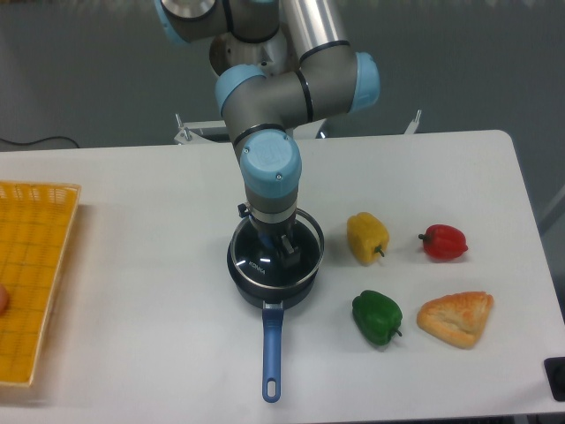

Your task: Open the lid

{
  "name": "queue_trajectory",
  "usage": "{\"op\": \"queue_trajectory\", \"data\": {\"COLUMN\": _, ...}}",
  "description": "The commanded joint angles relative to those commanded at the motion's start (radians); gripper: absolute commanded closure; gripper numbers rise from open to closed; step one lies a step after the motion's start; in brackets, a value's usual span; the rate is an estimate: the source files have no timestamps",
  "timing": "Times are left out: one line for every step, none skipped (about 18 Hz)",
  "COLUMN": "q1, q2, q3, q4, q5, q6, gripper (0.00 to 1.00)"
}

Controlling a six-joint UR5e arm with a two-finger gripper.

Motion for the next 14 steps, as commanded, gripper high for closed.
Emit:
{"op": "queue_trajectory", "data": {"q1": 0.002, "q2": 0.000, "q3": 0.005, "q4": -0.002, "q5": 0.000, "q6": 0.000, "gripper": 0.33}}
{"op": "queue_trajectory", "data": {"q1": 0.002, "q2": 0.002, "q3": 0.008, "q4": -0.002, "q5": 0.000, "q6": 0.000, "gripper": 0.33}}
{"op": "queue_trajectory", "data": {"q1": 0.002, "q2": 0.000, "q3": 0.014, "q4": -0.006, "q5": 0.000, "q6": 0.000, "gripper": 0.33}}
{"op": "queue_trajectory", "data": {"q1": 0.002, "q2": 0.000, "q3": 0.020, "q4": -0.017, "q5": 0.000, "q6": 0.000, "gripper": 0.33}}
{"op": "queue_trajectory", "data": {"q1": 0.002, "q2": 0.000, "q3": 0.028, "q4": -0.026, "q5": 0.000, "q6": 0.000, "gripper": 0.33}}
{"op": "queue_trajectory", "data": {"q1": 0.002, "q2": 0.000, "q3": 0.034, "q4": -0.038, "q5": 0.000, "q6": 0.000, "gripper": 0.33}}
{"op": "queue_trajectory", "data": {"q1": 0.003, "q2": 0.002, "q3": 0.046, "q4": -0.050, "q5": 0.000, "q6": 0.000, "gripper": 0.33}}
{"op": "queue_trajectory", "data": {"q1": 0.005, "q2": 0.002, "q3": 0.058, "q4": -0.069, "q5": 0.000, "q6": 0.000, "gripper": 0.33}}
{"op": "queue_trajectory", "data": {"q1": 0.005, "q2": 0.002, "q3": 0.077, "q4": -0.090, "q5": 0.000, "q6": 0.000, "gripper": 0.33}}
{"op": "queue_trajectory", "data": {"q1": 0.005, "q2": 0.002, "q3": 0.092, "q4": -0.112, "q5": 0.000, "q6": 0.000, "gripper": 0.33}}
{"op": "queue_trajectory", "data": {"q1": 0.006, "q2": 0.002, "q3": 0.109, "q4": -0.129, "q5": 0.000, "q6": 0.000, "gripper": 0.33}}
{"op": "queue_trajectory", "data": {"q1": 0.006, "q2": 0.000, "q3": 0.113, "q4": -0.138, "q5": 0.000, "q6": 0.000, "gripper": 0.33}}
{"op": "queue_trajectory", "data": {"q1": 0.006, "q2": 0.000, "q3": 0.115, "q4": -0.140, "q5": 0.000, "q6": 0.000, "gripper": 0.33}}
{"op": "queue_trajectory", "data": {"q1": 0.006, "q2": 0.000, "q3": 0.115, "q4": -0.141, "q5": 0.000, "q6": 0.000, "gripper": 0.33}}
